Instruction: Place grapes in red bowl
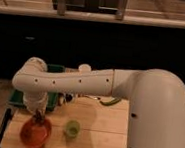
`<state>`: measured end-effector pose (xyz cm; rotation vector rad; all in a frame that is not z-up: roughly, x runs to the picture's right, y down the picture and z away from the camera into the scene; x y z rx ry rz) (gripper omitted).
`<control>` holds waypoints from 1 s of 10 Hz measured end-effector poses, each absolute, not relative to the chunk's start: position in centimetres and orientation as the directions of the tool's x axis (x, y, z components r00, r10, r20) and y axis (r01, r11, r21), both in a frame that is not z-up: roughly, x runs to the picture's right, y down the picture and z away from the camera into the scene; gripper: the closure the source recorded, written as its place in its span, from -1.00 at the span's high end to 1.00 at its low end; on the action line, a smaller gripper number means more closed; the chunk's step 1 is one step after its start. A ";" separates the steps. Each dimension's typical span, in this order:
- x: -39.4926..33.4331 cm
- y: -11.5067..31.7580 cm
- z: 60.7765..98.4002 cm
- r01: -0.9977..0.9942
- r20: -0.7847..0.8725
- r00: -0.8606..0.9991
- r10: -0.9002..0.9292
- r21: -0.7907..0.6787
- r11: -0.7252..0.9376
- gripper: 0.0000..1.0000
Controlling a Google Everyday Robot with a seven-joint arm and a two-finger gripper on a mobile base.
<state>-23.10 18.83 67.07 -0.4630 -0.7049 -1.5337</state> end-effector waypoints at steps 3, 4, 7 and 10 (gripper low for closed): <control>-23.5 18.8 67.4 0.986 0.668 -0.124 -0.734 0.168 -0.014 -1.00; -23.5 18.7 67.5 0.985 0.668 -0.129 -0.733 0.170 -0.018 -1.00; -23.9 18.7 68.1 0.982 0.664 -0.157 -0.731 0.186 -0.042 -1.00; -24.1 18.7 68.3 0.979 0.663 -0.175 -0.728 0.195 -0.058 -1.00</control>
